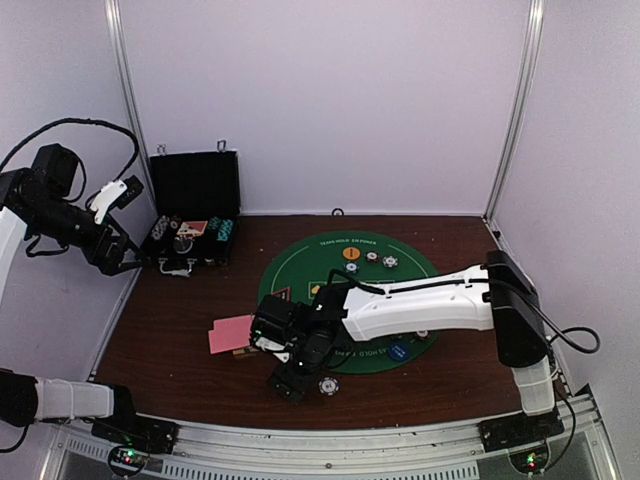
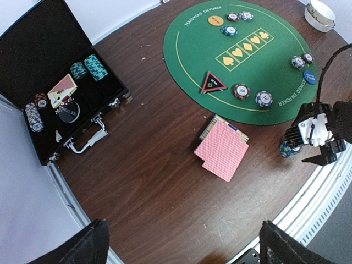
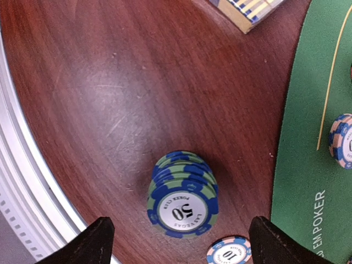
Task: Distribute texas hold em gaming equipment
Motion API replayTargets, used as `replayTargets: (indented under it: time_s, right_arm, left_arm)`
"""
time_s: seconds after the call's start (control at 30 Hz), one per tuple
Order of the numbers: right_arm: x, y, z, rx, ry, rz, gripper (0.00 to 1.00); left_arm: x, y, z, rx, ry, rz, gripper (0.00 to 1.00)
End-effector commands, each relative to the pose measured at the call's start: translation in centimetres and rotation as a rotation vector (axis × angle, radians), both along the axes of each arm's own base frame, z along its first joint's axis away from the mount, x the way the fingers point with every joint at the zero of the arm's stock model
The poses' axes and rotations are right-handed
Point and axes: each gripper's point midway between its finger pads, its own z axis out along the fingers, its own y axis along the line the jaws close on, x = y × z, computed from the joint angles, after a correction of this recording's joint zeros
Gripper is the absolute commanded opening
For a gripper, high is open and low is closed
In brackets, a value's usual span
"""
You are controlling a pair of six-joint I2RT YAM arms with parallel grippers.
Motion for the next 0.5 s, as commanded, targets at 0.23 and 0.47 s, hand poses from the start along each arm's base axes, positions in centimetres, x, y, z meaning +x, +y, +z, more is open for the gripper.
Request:
replayTargets:
  time_s: [0.23, 0.47]
  right_arm:
    - [0.9, 1.7, 0.2, 0.035, 0.041, 0.035, 0.83]
    - [1.2, 1.5, -0.8, 0.009, 0.037, 0.031, 0.80]
  left_arm:
    - [0.0, -0.4, 1.0, -0.021, -0.019, -0.018, 0.98]
    - [0.0, -0.4, 1.1, -0.022, -0.020, -0.021, 0.98]
